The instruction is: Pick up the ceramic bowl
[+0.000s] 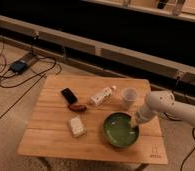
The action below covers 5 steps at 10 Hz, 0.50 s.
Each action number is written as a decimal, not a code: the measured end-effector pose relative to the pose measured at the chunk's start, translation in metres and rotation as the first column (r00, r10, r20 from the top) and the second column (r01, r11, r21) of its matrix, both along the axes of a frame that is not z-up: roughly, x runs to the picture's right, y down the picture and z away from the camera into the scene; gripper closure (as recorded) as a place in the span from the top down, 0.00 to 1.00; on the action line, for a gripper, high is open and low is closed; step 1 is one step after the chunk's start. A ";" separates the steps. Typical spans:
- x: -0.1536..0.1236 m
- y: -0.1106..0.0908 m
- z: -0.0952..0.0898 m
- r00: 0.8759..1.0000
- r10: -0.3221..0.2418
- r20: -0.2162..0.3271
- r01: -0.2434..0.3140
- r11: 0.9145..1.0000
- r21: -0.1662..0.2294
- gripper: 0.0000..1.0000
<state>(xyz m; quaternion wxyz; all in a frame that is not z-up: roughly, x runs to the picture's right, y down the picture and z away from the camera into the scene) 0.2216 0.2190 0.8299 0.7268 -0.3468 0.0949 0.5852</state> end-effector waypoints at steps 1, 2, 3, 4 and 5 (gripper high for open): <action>-0.002 -0.002 -0.002 1.000 0.008 0.007 -0.008 1.000 0.000 0.00; -0.008 -0.010 -0.012 0.999 0.033 0.028 -0.034 0.999 0.011 0.00; -0.011 -0.019 -0.021 0.998 0.053 0.045 -0.054 0.998 0.021 0.00; -0.011 -0.024 -0.029 0.996 0.067 0.056 -0.069 0.997 0.026 0.00; -0.010 -0.032 -0.039 0.994 0.087 0.069 -0.089 0.995 0.039 0.00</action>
